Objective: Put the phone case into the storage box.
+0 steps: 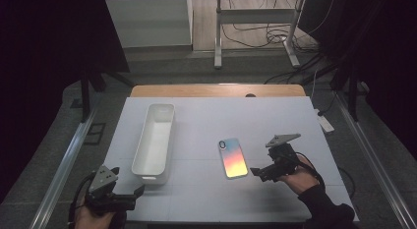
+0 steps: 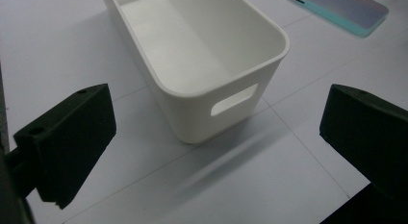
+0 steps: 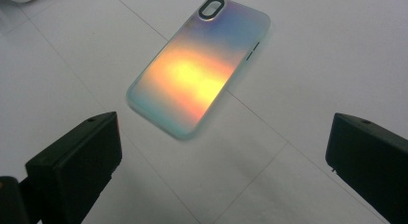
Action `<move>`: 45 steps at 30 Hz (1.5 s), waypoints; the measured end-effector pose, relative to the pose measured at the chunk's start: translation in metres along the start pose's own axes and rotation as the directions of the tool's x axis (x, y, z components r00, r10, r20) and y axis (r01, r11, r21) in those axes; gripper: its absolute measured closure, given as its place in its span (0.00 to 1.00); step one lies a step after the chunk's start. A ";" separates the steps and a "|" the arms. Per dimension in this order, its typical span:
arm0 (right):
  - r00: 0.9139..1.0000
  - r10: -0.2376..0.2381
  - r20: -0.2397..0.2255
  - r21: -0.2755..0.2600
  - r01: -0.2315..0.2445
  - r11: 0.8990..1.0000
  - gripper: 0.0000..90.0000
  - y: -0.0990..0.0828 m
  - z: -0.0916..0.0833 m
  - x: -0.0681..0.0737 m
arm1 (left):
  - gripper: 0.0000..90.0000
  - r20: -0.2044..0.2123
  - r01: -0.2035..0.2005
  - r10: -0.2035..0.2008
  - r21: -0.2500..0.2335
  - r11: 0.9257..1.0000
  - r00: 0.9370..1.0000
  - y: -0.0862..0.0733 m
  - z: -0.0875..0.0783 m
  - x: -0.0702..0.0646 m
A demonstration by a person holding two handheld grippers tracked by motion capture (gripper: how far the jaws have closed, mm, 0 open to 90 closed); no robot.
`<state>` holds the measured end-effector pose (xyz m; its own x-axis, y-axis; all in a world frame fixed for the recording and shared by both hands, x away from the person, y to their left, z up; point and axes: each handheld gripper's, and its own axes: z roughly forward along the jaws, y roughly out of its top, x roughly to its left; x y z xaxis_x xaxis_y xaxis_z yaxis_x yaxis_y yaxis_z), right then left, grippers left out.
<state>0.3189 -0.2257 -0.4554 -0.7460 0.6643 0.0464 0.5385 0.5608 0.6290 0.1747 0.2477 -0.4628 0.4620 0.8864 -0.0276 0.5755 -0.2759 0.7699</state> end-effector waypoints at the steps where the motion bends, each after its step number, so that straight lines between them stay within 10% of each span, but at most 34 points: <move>1: 1.000 -0.004 0.000 0.002 0.004 1.000 0.00 0.001 0.001 0.000 | 0.00 0.000 0.000 0.000 0.000 1.000 1.000 0.000 0.000 0.000; 45: 0.990 -0.109 -0.087 0.058 0.114 0.992 0.00 0.039 0.054 0.021 | 0.00 0.002 -0.006 0.006 0.003 1.000 1.000 0.000 0.000 0.000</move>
<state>0.3458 -0.1632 -0.4718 -0.8315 0.5537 0.0452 0.4717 0.6605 0.5841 0.1748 0.2474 -0.4628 0.4669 0.8840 -0.0249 0.5746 -0.2819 0.7683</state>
